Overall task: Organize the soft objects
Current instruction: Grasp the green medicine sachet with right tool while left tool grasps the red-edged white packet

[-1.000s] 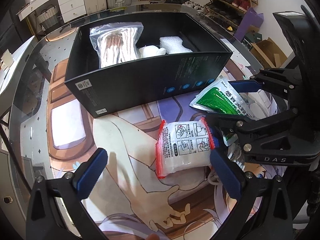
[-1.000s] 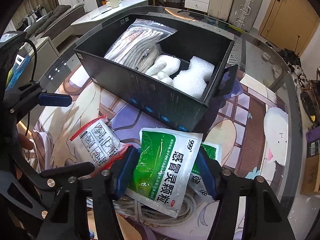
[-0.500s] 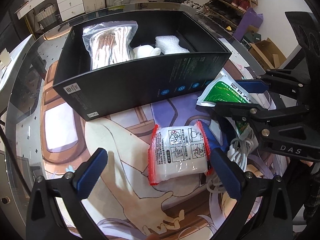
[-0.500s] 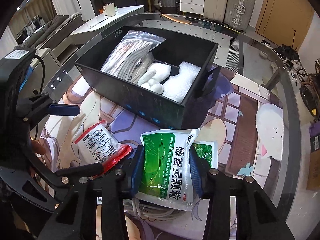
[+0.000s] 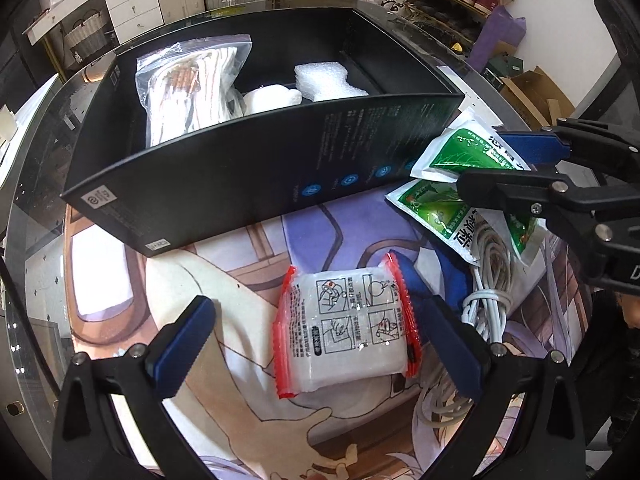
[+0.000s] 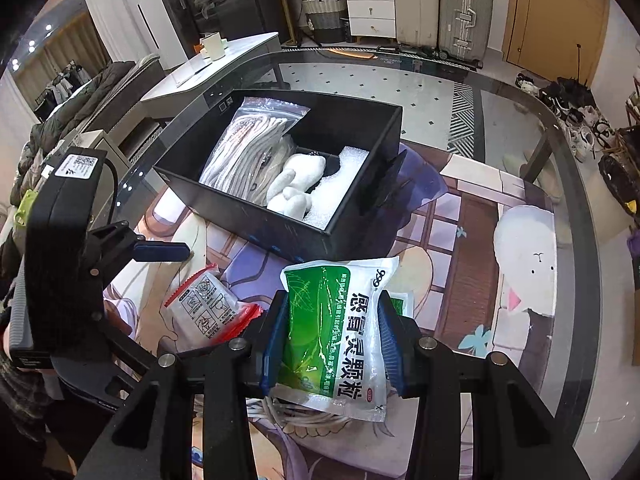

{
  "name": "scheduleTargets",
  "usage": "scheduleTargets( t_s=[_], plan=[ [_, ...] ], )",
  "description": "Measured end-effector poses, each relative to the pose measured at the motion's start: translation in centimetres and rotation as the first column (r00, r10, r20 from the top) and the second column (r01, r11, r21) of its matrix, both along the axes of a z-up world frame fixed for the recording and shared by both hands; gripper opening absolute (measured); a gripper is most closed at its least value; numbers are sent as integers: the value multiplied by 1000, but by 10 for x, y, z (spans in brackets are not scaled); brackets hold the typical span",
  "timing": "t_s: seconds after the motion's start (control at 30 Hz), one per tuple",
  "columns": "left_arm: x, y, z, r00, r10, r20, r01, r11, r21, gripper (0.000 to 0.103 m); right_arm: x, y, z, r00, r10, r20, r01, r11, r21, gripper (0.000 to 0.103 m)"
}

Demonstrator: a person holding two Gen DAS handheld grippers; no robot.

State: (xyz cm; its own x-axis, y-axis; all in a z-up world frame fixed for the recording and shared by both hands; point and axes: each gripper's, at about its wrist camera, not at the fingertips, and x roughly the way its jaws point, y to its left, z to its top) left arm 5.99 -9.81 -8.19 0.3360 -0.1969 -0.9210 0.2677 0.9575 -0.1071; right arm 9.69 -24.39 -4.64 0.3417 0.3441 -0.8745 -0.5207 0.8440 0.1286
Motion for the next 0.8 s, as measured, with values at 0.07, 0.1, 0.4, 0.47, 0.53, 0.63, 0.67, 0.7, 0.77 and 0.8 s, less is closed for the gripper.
scheduleTargets(
  t_s=[0.07, 0.1, 0.4, 0.47, 0.53, 0.63, 0.67, 0.7, 0.77, 0.8],
  plan=[
    [1, 0, 0, 1000, 0, 4, 0, 1000, 7, 103, 0, -1, 2, 1000, -2, 3, 2, 1000, 4, 42],
    [2, -1, -1, 1000, -1, 6, 1, 1000, 11, 103, -1, 0, 1, 1000, -1, 5, 1, 1000, 5, 42],
    [1, -7, -4, 1000, -5, 27, 4, 999, 43, 103, -4, 1, 3, 1000, 1, 14, -1, 1000, 15, 42],
    [1, -6, -4, 999, -4, 33, 3, 999, 39, 102, -5, 1, 4, 1000, 2, 16, -2, 1000, 18, 42],
    [0, -6, -4, 999, 0, 36, -1, 999, 44, 100, -5, 0, 5, 1000, 0, 19, 0, 1000, 20, 42],
    [-3, 0, -1, 998, 23, 57, -27, 997, 67, 81, -5, -2, 6, 1000, -4, 21, 3, 1000, 26, 42],
    [-5, 4, 1, 998, 38, 60, -41, 997, 63, 71, -5, -2, 6, 1000, -5, 21, 5, 1000, 27, 42],
    [-5, 9, 2, 997, 51, 65, -55, 997, 62, 66, -5, -3, 6, 1000, -7, 21, 7, 1000, 27, 42],
    [-6, 17, 4, 996, 70, 62, -72, 997, 38, 55, -5, -3, 7, 1000, -9, 23, 8, 1000, 29, 42],
    [-6, 20, 5, 995, 75, 61, -77, 996, 35, 53, -5, -3, 7, 1000, -9, 25, 8, 1000, 30, 42]
  ],
)
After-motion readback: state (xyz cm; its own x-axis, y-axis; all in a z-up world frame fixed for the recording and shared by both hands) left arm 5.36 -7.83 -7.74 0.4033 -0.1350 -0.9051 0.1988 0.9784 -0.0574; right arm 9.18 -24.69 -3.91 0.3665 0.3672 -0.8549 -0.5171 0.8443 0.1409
